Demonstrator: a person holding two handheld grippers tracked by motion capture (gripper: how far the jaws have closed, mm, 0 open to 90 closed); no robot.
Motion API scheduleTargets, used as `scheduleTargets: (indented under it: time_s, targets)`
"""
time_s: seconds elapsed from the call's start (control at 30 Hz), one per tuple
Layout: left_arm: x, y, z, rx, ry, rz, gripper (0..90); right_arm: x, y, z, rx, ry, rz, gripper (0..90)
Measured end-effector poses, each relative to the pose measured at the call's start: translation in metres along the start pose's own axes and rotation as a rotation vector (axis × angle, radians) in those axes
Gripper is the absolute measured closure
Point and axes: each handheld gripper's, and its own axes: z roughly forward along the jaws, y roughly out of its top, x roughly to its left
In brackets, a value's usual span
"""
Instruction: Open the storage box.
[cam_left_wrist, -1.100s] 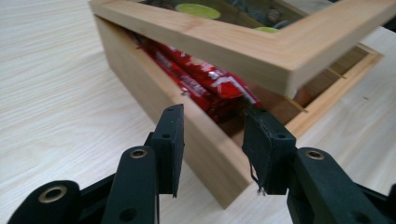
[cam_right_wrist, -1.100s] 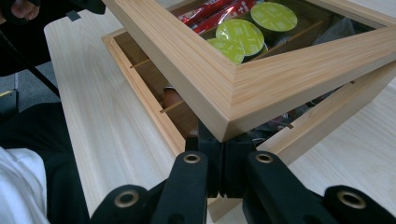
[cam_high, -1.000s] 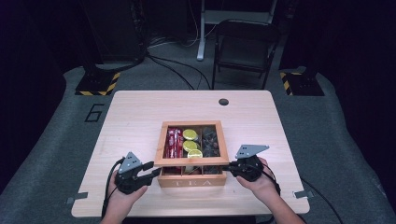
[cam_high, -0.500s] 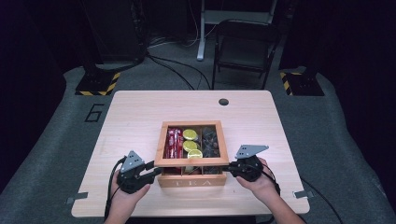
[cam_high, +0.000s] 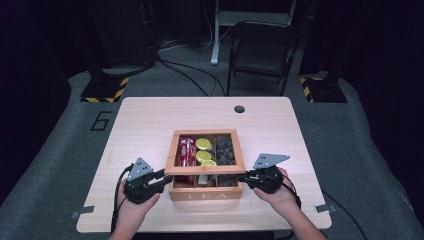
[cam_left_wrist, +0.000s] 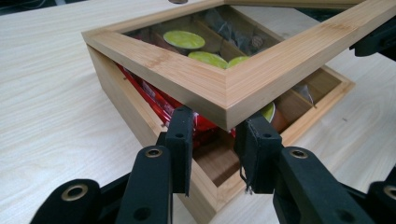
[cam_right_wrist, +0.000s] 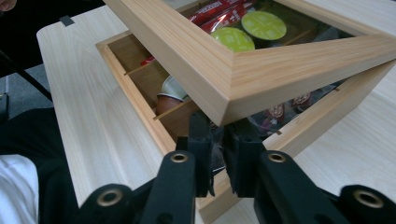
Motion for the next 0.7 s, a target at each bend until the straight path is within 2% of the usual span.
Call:
scheduleTargets:
  time_s: [0.1,0.13,0.17,0.27,0.37,0.53,0.57,0.7]
  targets:
    - [0.0,0.005,-0.001,-0.004,0.014,0.0,66.9,-0.003,0.005,-0.005,-0.01,-0.016,-0.004,79.8]
    - [0.0,0.007,-0.001,-0.005,0.03,0.007,66.8,-0.003,0.006,-0.007,-0.013,-0.022,0.008,79.6]
    - [0.0,0.008,-0.002,-0.003,0.039,0.012,66.7,-0.003,0.008,-0.01,-0.02,-0.031,-0.001,79.0]
    - [0.001,0.013,-0.004,-0.008,0.047,0.011,65.7,-0.005,0.013,-0.015,-0.028,-0.053,0.005,76.7]
    - [0.0,0.017,-0.005,-0.007,0.064,0.028,65.8,-0.006,0.017,-0.017,-0.038,-0.066,0.017,76.2]
    - [0.0,0.021,-0.006,-0.014,0.073,0.035,64.6,-0.004,0.023,-0.017,-0.028,-0.079,-0.001,75.4]
    - [0.0,0.022,-0.007,-0.02,0.069,0.048,64.7,-0.005,0.026,-0.017,-0.032,-0.097,-0.009,74.8]
    - [0.001,0.026,-0.008,-0.029,0.071,0.06,64.7,-0.006,0.029,-0.019,-0.032,-0.106,-0.001,73.3]
